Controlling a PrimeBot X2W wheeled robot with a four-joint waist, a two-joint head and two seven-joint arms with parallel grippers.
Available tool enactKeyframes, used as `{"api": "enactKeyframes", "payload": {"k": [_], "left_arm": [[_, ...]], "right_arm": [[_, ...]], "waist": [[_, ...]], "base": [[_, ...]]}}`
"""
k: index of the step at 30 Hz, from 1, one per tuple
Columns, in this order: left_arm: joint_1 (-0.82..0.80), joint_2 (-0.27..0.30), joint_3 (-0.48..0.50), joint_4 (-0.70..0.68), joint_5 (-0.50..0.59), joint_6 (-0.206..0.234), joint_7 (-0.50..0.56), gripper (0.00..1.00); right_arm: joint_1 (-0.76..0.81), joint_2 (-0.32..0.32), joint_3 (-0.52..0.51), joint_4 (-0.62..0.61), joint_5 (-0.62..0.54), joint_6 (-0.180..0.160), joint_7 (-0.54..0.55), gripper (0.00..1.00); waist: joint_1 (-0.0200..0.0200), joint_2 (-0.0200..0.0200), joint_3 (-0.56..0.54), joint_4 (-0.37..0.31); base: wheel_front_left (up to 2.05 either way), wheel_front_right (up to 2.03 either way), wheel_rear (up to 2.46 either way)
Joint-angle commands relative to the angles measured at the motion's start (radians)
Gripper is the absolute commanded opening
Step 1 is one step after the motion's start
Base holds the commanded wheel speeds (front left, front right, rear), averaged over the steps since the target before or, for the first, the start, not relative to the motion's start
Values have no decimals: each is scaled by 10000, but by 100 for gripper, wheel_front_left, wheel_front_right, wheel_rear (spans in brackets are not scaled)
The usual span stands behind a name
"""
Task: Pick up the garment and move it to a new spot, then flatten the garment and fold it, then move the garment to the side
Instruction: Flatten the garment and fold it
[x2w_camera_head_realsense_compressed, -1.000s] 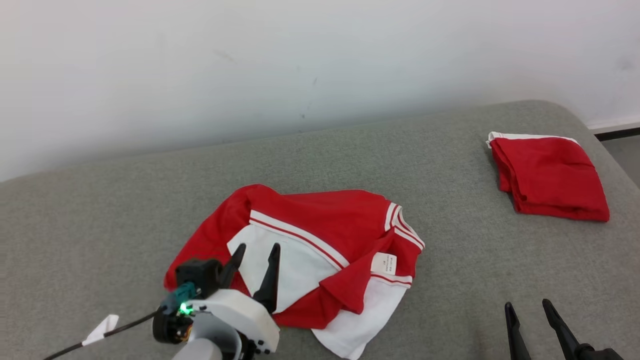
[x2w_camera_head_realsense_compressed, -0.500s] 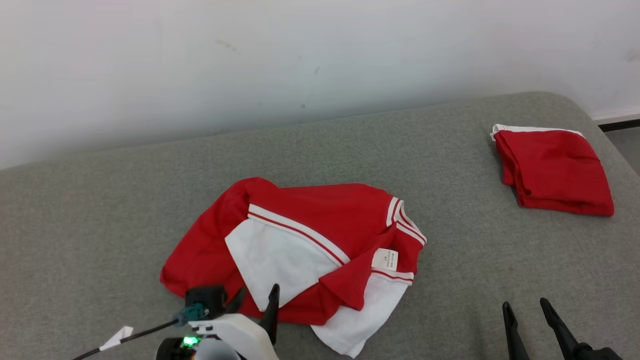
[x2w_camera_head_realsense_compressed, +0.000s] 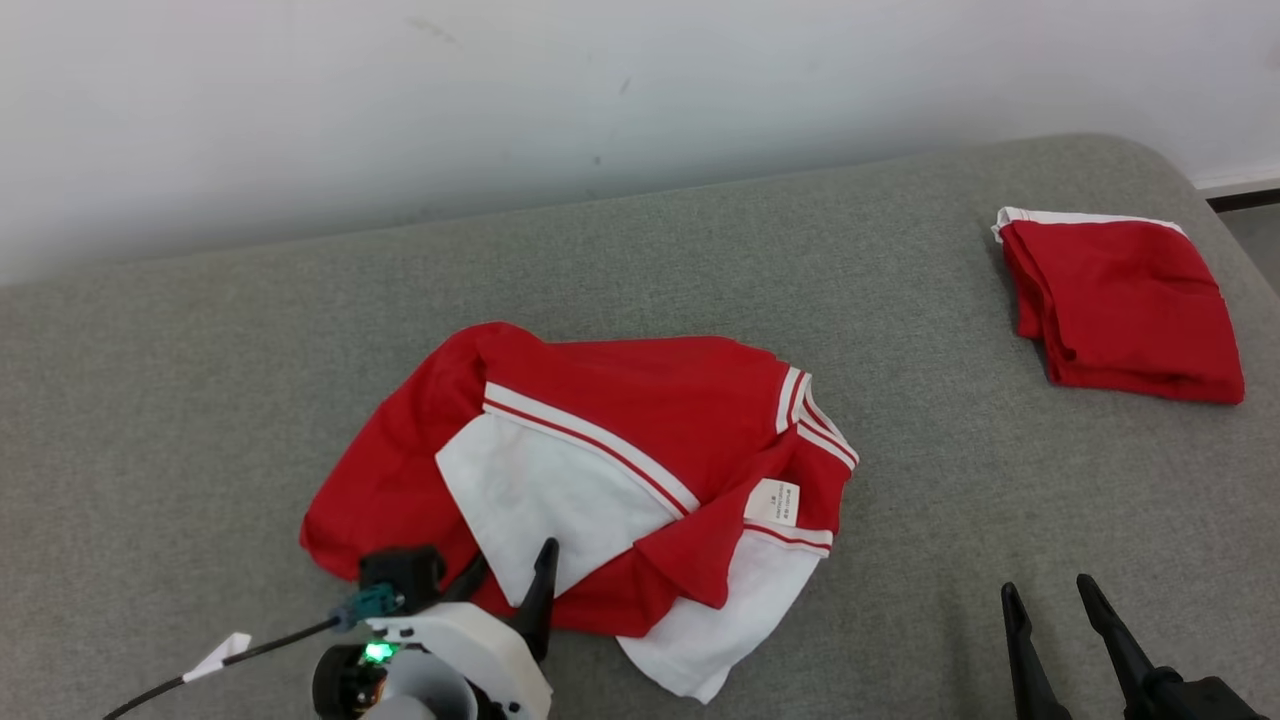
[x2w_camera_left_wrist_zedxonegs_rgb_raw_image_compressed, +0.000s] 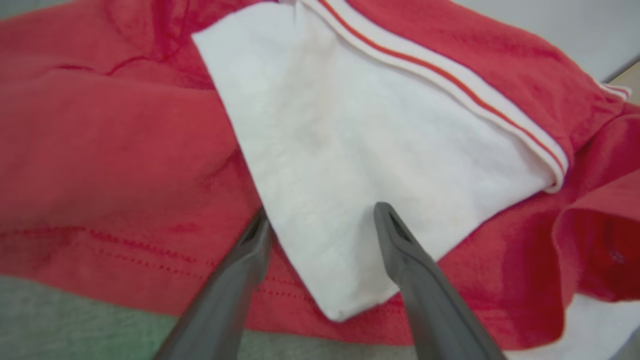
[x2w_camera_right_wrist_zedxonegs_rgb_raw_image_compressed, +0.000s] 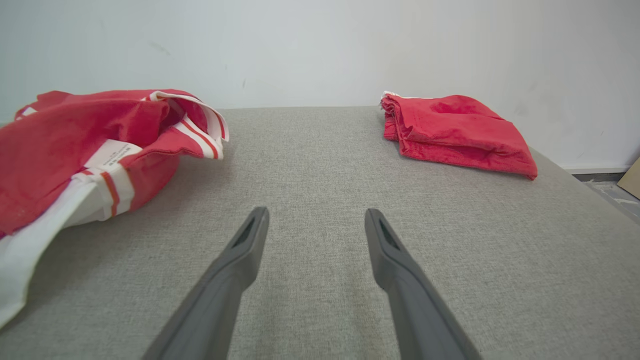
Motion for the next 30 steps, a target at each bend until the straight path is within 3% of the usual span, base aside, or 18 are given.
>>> {"api": "enactKeyframes", "payload": {"k": [1, 7, 8, 9, 18, 30], "left_arm": [[-92, 43, -14, 129, -38, -25, 24, 100], [-437, -64, -3, 340, -122, -172, -38, 97], [-497, -88, 2, 376, -127, -213, -51, 43], [-541, -113, -10, 403, -164, -294, -60, 0], [-718, -175, 15, -810, -584, -888, 84, 0], [556, 617, -59, -4672, -1155, -529, 1304, 0]], "right_arm": [[-115, -10, -2, -32, 11, -22, -27, 100], [-207, 10, 22, -9, 7, -22, -27, 100], [-223, 13, 22, -3, 8, -22, -27, 100], [-235, 18, 19, 2, 11, -22, -27, 100], [4, 47, -136, 89, -60, -22, -28, 100], [450, 36, -96, 231, -25, -22, -27, 100]], "waist": [[0, 0, 81, -22], [0, 0, 287, -130], [0, 0, 310, -149], [0, 0, 327, -167], [0, 0, -63, 51], [0, 0, -1175, 378]], "base": [[0, 0, 0], [0, 0, 0], [0, 0, 0], [0, 0, 0], [0, 0, 0], [0, 0, 0]]}}
